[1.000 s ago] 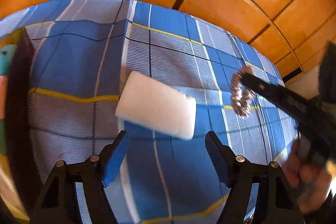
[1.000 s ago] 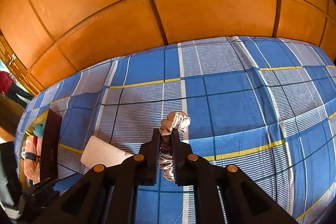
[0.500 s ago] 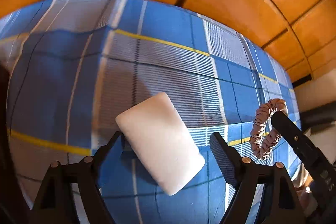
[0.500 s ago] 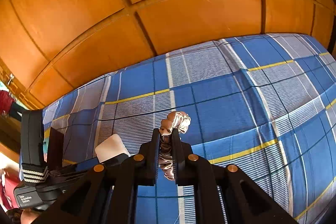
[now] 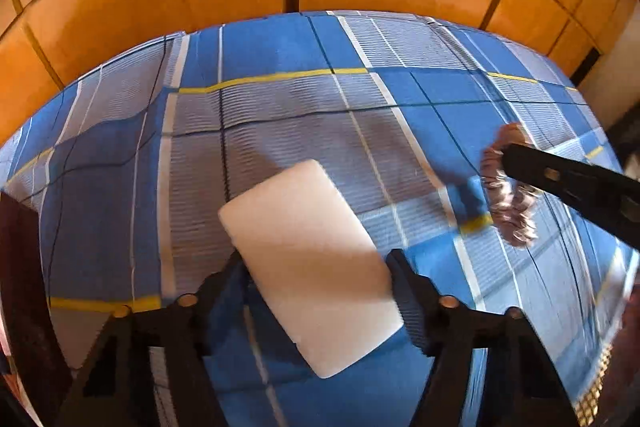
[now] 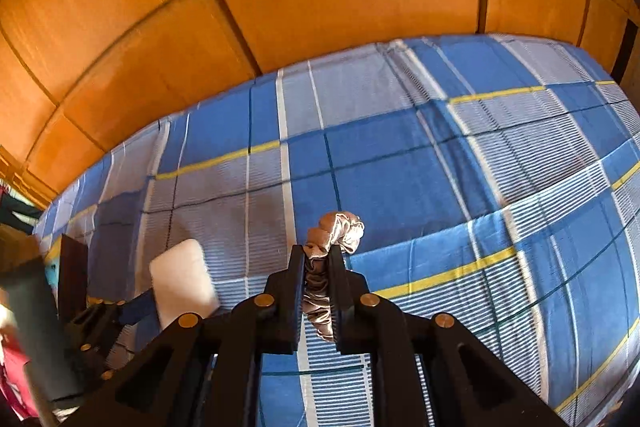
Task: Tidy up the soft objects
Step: 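Grasp the white sponge block with the left tool while the right tool lifts the scrunchie, then carry the white sponge over the gold tray with the left tool while the right tool holds the scrunchie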
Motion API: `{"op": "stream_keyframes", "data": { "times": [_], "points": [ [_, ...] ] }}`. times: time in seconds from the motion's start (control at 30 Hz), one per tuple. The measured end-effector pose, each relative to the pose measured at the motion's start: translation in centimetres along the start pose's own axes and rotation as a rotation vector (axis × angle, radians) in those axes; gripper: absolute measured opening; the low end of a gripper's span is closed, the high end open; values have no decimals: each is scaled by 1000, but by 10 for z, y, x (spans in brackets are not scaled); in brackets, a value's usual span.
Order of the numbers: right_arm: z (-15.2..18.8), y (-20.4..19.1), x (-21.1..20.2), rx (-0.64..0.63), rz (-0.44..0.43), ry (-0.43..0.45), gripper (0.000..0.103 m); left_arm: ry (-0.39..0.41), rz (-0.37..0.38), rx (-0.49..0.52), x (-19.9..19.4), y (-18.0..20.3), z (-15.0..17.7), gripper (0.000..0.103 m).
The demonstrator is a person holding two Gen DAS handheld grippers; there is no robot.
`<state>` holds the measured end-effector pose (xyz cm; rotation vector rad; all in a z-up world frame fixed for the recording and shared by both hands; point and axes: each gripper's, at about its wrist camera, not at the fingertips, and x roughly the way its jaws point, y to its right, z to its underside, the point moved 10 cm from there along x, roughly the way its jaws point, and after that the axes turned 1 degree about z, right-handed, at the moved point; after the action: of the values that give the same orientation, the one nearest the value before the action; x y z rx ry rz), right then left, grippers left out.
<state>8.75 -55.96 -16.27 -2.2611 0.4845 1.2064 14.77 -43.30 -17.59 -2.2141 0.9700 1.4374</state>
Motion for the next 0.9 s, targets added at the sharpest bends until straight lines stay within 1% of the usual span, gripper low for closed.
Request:
{"op": "stream_keyframes", "data": {
  "times": [0.07, 0.13, 0.2, 0.27, 0.33, 0.4, 0.43, 0.5, 0.6, 0.67, 0.73, 0.77, 0.83, 0.9],
  "points": [
    [5, -5, 7, -11, -29, -37, 11, 18, 32, 12, -11, -2, 9, 65],
    [10, -9, 13, -17, -47, -67, 12, 40, 44, 16, -24, -9, 18, 65],
    [13, -8, 18, -26, -31, -80, 13, 56, 70, 7, -37, -15, 28, 65],
    [17, -5, 24, -19, -31, -105, 15, 48, 104, 1, -43, -14, 38, 65],
    [20, -3, 28, 8, -53, -123, 21, 44, 131, -1, -50, -14, 52, 65],
    [19, -2, 28, 27, -70, -117, 35, 48, 156, 3, -55, -8, 62, 65],
    [18, -1, 28, 34, -70, -113, 36, 50, 164, 11, -59, -7, 69, 65],
    [18, 2, 27, 51, -63, -105, 38, 50, 161, 18, -63, -10, 82, 65],
    [17, 7, 26, 84, -66, -97, 38, 38, 151, 5, -57, -13, 92, 67],
    [14, 9, 24, 100, -75, -77, 38, 50, 158, -9, -54, -13, 93, 68],
    [11, 12, 22, 112, -74, -57, 40, 62, 145, -5, -56, -12, 95, 71],
    [10, 12, 23, 119, -74, -56, 41, 69, 135, -2, -57, -12, 95, 71],
    [10, 13, 27, 132, -85, -66, 42, 81, 125, 3, -56, -10, 96, 71],
    [11, 8, 31, 114, -90, -81, 42, 95, 120, 2, -58, -11, 99, 71]
  ]
}}
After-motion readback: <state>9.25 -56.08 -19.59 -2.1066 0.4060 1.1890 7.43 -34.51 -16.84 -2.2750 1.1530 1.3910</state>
